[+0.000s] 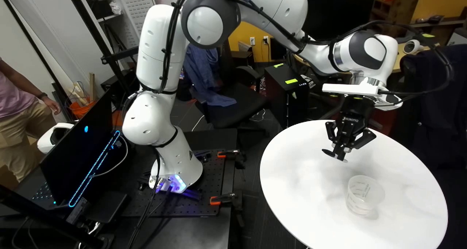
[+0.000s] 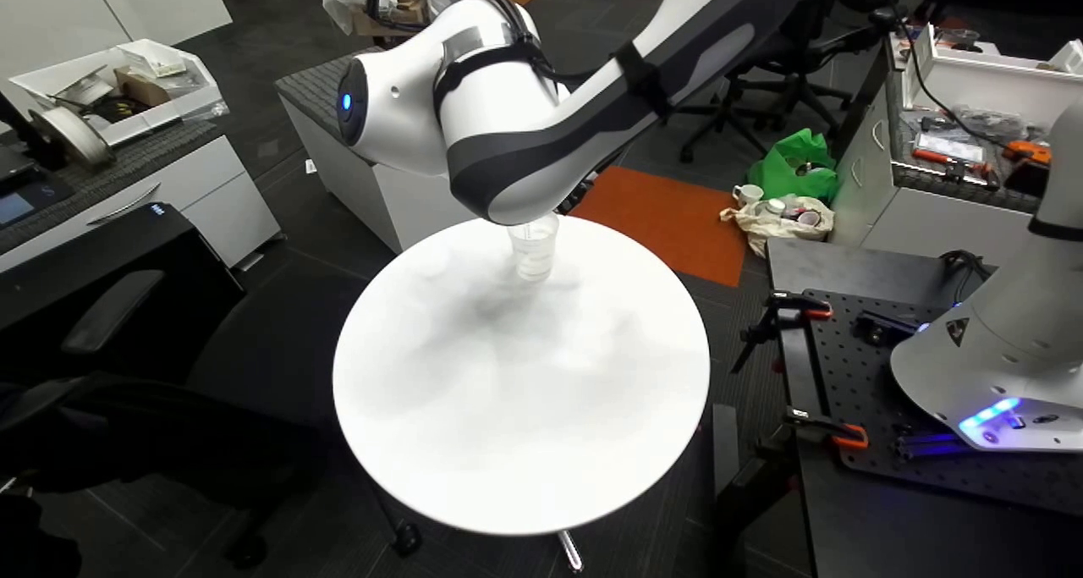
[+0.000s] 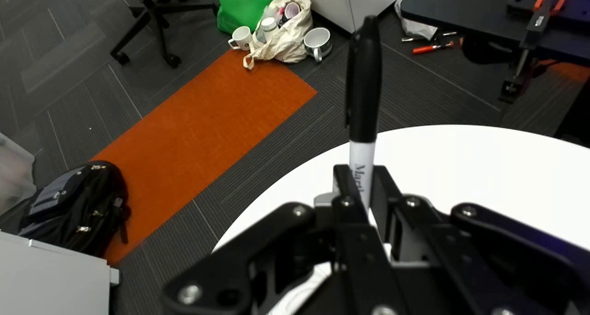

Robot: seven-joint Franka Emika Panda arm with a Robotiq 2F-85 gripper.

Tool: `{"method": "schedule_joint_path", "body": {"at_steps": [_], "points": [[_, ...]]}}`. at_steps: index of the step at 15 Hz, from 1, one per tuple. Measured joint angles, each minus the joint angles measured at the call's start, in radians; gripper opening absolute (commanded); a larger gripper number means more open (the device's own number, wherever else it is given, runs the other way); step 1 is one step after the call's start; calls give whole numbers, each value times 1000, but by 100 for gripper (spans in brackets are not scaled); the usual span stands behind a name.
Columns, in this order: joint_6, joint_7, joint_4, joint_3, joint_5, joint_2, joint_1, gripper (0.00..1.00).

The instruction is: Move the cup to the right, place the pen inside the cup

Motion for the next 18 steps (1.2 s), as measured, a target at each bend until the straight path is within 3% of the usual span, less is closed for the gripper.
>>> {"method": "schedule_joint_path", "body": {"at_steps": [18], "points": [[-111,-227,154,0,0,162,-39,3]]}}
